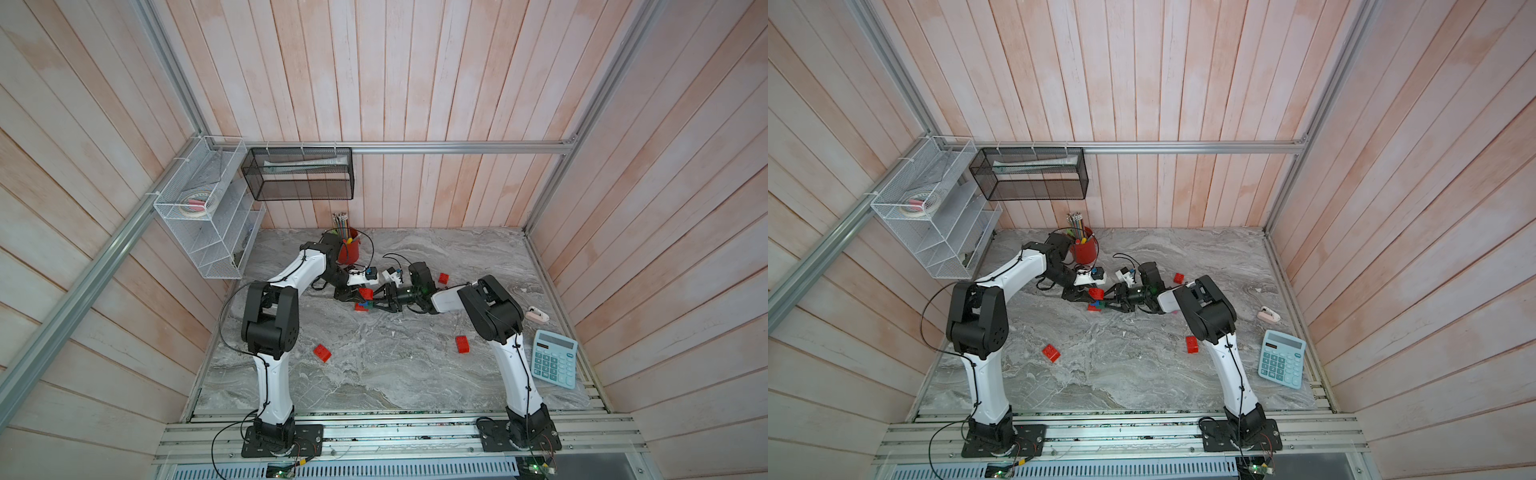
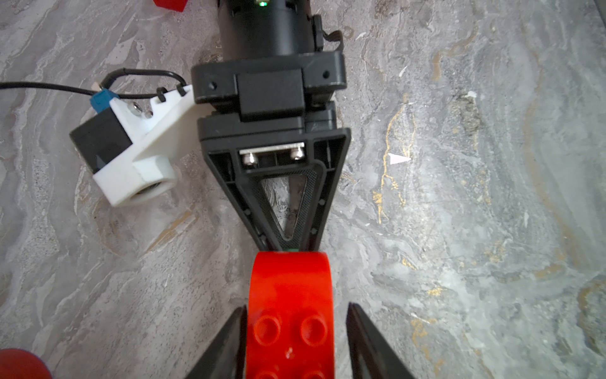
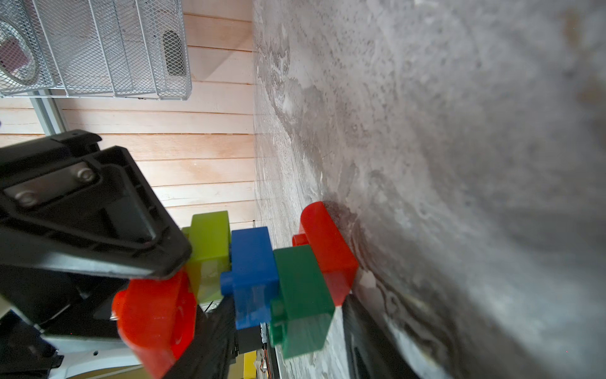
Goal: Assemble the letter s with lego
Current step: Assemble the lego brick with the lego brick.
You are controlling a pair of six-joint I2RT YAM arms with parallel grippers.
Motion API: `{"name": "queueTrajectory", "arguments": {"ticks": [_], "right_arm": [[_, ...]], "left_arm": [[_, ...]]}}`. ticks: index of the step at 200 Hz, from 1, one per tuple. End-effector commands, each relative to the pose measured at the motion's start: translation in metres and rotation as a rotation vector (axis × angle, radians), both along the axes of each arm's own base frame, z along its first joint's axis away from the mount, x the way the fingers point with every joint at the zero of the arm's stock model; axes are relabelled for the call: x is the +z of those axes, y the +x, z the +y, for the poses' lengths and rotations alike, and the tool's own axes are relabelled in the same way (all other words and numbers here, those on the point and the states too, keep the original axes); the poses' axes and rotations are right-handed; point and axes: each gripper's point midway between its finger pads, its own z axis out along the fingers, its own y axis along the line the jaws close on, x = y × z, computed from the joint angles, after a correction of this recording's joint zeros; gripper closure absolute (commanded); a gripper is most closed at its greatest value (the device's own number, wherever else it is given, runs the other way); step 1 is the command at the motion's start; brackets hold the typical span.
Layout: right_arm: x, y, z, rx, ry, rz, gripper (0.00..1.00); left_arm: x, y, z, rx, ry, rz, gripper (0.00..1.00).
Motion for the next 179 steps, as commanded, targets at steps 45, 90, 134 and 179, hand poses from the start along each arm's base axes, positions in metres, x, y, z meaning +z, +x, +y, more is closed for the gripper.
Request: {"name": "queueTrajectory", "arguments": {"ticks": [45, 90, 134, 179], "right_arm": [[-0.016, -0.003, 0.000, -0.001, -0.042, 0.046, 0.44], [-0.003, 0.000, 0.003, 0.004, -0.009, 0.025, 0.44], [0.012, 0.002, 0.004, 0.010, 0.038, -0.004, 0.43], [0.018, -0.001, 0.003, 0.014, 0.055, -0.017, 0.43]], "left_arm": [[0.028, 0.003, 0.002, 0.008, -0.041, -0.041, 0.38], [0.035, 0.004, 0.003, 0.019, -0.065, -0.042, 0.32], [0.040, 0.006, 0.003, 0.025, -0.084, -0.047, 0.27], [0.041, 0.005, 0.003, 0.026, -0.090, -0.042, 0.26]]}}
